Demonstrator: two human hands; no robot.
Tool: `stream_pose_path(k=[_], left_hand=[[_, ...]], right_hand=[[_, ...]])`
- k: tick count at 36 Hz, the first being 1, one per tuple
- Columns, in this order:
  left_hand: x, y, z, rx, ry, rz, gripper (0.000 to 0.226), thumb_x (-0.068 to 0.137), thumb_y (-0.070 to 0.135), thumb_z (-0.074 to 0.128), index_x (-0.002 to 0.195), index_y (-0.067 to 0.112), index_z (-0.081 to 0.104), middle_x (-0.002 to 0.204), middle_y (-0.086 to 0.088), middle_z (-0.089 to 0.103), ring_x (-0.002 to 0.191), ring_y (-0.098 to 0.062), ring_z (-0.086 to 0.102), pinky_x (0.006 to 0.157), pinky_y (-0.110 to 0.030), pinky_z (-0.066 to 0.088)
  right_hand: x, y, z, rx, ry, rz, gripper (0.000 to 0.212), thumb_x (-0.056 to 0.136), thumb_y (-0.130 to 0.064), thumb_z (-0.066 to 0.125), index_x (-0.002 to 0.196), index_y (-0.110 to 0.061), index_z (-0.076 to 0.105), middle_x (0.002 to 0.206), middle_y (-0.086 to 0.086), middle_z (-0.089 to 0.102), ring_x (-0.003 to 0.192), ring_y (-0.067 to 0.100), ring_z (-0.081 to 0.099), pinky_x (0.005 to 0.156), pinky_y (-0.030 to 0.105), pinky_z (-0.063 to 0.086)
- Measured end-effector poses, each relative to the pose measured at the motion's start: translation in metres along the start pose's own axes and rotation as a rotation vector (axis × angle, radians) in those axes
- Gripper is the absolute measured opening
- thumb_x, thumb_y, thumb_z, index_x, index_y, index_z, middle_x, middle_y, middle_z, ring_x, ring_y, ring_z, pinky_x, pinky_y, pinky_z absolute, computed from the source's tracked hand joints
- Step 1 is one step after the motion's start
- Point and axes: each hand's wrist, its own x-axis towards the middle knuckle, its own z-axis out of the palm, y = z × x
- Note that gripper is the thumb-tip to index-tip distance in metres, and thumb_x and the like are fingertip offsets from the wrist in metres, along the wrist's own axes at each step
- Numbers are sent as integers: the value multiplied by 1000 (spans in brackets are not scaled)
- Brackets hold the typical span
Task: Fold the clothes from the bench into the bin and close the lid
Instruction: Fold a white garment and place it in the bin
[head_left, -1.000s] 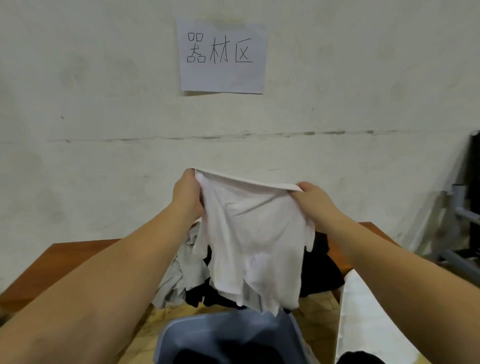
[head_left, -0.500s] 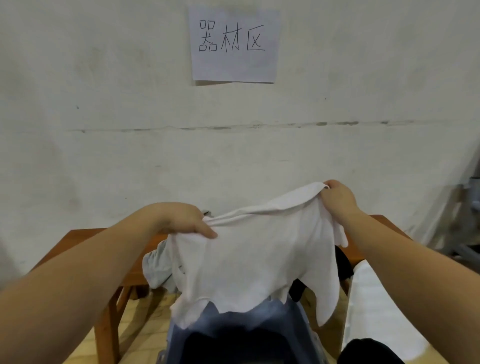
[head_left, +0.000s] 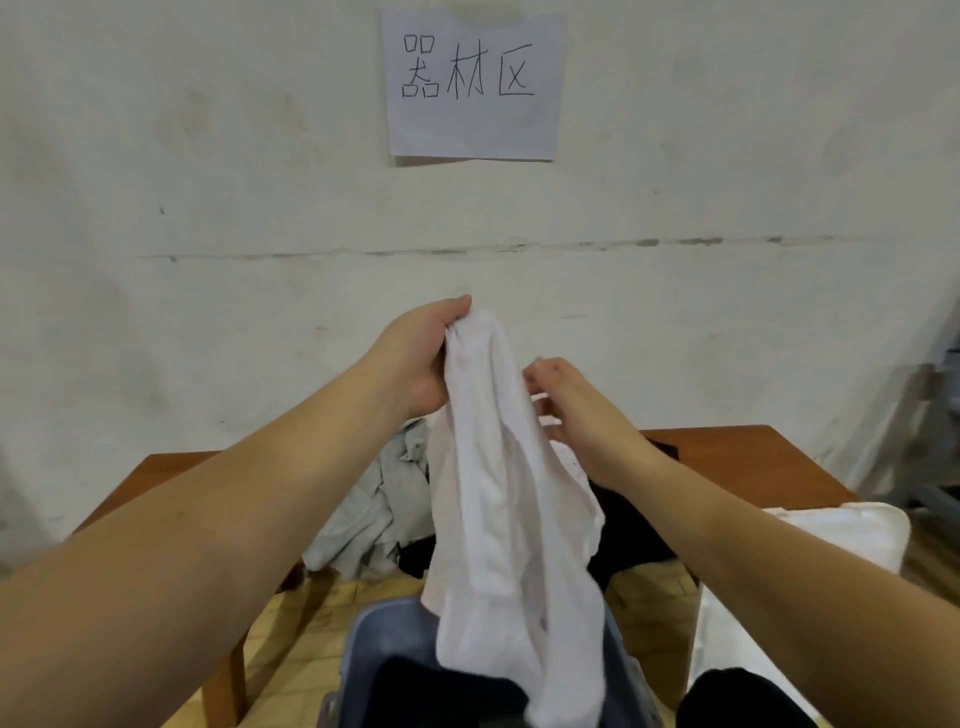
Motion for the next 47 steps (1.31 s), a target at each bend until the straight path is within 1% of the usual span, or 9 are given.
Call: stream_pose_path(k=[3, 7, 17, 24, 31, 35, 40, 44, 47], left_hand=[[3, -3, 3, -49, 30, 41, 19, 101, 19, 54, 94, 4, 63, 72, -6, 70, 74, -20, 67, 83, -37, 56], [5, -6, 3, -118, 65, 90, 18, 103, 15, 48, 93, 6, 60, 81, -5, 65, 68, -17, 65, 58, -26, 57], [1, 2, -12, -290, 97, 184, 19, 105, 13, 43, 94, 3, 57, 71, -6, 65, 55, -15, 66, 48, -26, 56], [3, 11, -50, -364, 255, 240, 19, 104, 5, 40, 90, 2, 52, 87, -13, 64, 68, -21, 68, 57, -32, 61], [18, 1, -78, -406, 332, 164, 22, 103, 5, 40, 118, 1, 54, 99, -15, 67, 83, -28, 69, 54, -34, 60], [19, -10, -75, -270, 193, -4, 49, 105, 39, 39, 125, -5, 48, 112, -21, 64, 94, -35, 69, 77, -41, 59], [5, -20, -45, 159, -165, -40, 86, 92, 74, 29, 119, -1, 62, 119, -14, 69, 114, -29, 64, 106, -39, 41], [-3, -24, -21, 438, -256, 144, 59, 92, 62, 50, 122, 13, 67, 115, 3, 72, 106, -12, 66, 96, -32, 39], [-3, -23, -16, 520, -45, 214, 29, 92, 40, 64, 107, 16, 64, 109, 4, 73, 102, -15, 69, 89, -31, 43]], right_hand=[[-16, 3, 15, -143, 25, -82, 31, 96, -49, 56, 117, -27, 51, 121, -8, 55, 109, 8, 57, 85, 20, 46], [-29, 9, 29, -264, 250, -326, 41, 77, -47, 70, 109, -35, 46, 116, -15, 45, 104, 1, 52, 83, 10, 41], [-23, 45, 18, -604, -228, 172, 16, 91, -36, 61, 97, -24, 69, 96, -11, 69, 91, 5, 62, 82, 21, 47], [-9, 35, -39, 117, -341, 171, 31, 71, -38, 85, 79, -9, 75, 84, 14, 68, 83, 22, 65, 86, 32, 53], [6, -28, -55, 513, -335, -35, 40, 65, -30, 84, 82, -12, 53, 63, 1, 47, 58, 16, 46, 67, 32, 46], [16, -64, -44, 336, -224, -98, 17, 98, -13, 46, 82, -14, 54, 68, -2, 50, 60, 13, 46, 65, 28, 38], [34, -86, -12, -24, -200, -120, 16, 101, -19, 52, 91, -20, 65, 72, -10, 64, 67, 6, 59, 68, 23, 48], [46, -93, 5, -140, -222, -105, 13, 100, -22, 55, 97, -19, 68, 79, -8, 66, 73, 7, 61, 71, 24, 48], [52, -97, 6, -133, -202, -89, 13, 98, -19, 57, 101, -15, 69, 86, -2, 66, 79, 13, 61, 76, 29, 50]])
